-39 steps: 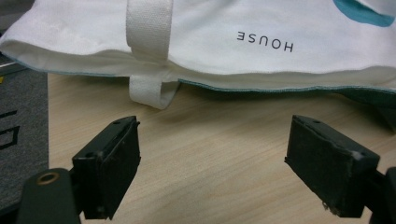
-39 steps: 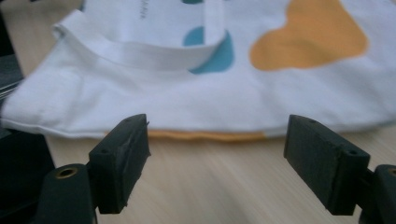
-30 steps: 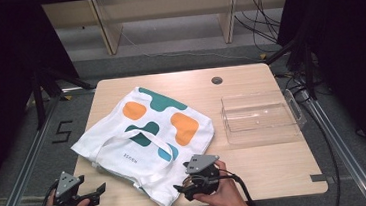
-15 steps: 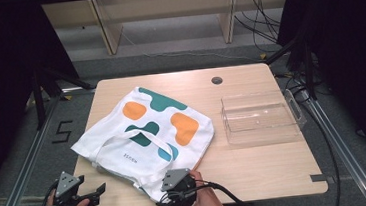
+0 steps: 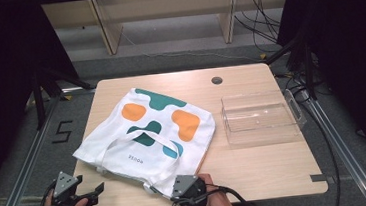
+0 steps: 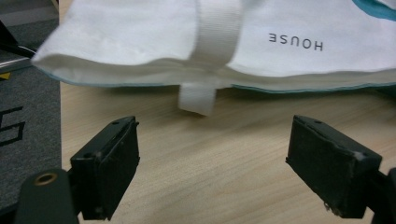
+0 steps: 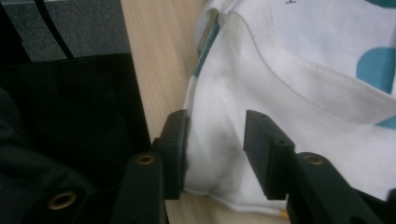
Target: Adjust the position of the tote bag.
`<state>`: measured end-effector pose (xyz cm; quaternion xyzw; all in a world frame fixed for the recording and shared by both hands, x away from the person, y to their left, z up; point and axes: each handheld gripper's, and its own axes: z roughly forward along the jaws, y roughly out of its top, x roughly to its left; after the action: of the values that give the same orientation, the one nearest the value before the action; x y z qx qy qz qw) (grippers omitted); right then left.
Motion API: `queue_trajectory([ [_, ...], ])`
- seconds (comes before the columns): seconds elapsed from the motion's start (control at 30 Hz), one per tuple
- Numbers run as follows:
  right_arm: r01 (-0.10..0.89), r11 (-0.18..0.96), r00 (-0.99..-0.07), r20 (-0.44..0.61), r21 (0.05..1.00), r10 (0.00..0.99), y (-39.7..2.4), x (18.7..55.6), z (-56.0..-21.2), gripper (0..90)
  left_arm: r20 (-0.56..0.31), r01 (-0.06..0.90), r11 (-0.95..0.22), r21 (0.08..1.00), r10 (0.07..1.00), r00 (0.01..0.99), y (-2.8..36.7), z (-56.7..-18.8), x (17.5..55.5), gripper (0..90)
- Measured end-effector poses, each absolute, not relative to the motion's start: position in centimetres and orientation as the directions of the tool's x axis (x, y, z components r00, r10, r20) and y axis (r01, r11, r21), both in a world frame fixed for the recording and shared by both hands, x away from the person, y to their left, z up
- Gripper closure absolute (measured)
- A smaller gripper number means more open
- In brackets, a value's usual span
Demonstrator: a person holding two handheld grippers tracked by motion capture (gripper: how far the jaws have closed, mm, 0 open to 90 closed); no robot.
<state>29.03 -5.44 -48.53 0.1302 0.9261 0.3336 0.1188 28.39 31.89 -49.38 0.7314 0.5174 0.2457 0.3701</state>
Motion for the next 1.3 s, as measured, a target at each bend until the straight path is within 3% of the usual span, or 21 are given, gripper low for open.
queue_trajectory([
  [0.17, 0.219, 0.739, -0.922, -0.112, 0.637, 0.370, -8.2, 29.6, -48.3, 69.9, 0.023, 0.573, -0.202, 0.794, 0.953, 0.303, 32.2, -49.3, 28.4, 15.2],
  [0.27, 0.203, 0.738, -0.902, -0.170, 0.644, 0.397, -9.8, 30.1, -48.3, 71.8, 0.033, 0.571, -0.193, 0.798, 0.960, 0.279, 32.4, -49.3, 28.4, 14.9],
  [0.4, 0.220, 0.725, -0.888, -0.174, 0.653, 0.426, -11.5, 30.5, -48.2, 73.9, 0.036, 0.576, -0.179, 0.797, 0.967, 0.251, 32.8, -49.3, 28.8, 15.1],
  [0.7, 0.238, 0.718, -0.856, -0.207, 0.654, 0.473, -14.7, 31.5, -47.8, 78.9, 0.018, 0.571, -0.190, 0.799, 0.956, 0.293, 32.1, -49.5, 29.0, 16.8],
  [0.83, 0.255, 0.700, -0.842, -0.204, 0.667, 0.500, -15.5, 31.9, -47.9, 77.4, -0.001, 0.573, -0.186, 0.798, 0.951, 0.310, 31.9, -49.5, 29.0, 17.3],
  [0.97, 0.271, 0.691, -0.831, -0.199, 0.670, 0.519, -15.4, 32.2, -48.3, 68.5, -0.001, 0.581, -0.207, 0.787, 0.941, 0.337, 31.5, -49.7, 29.4, 18.2],
  [1.13, 0.231, 0.758, -0.838, -0.270, 0.611, 0.473, -14.0, 32.7, -49.0, 62.1, 0.012, 0.580, -0.221, 0.784, 0.940, 0.342, 31.3, -49.7, 29.9, 17.6],
  [1.3, 0.232, 0.775, -0.822, -0.308, 0.587, 0.479, -13.4, 33.5, -49.1, 64.1, 0.050, 0.578, -0.273, 0.769, 0.927, 0.371, 31.0, -49.7, 29.9, 22.0],
])
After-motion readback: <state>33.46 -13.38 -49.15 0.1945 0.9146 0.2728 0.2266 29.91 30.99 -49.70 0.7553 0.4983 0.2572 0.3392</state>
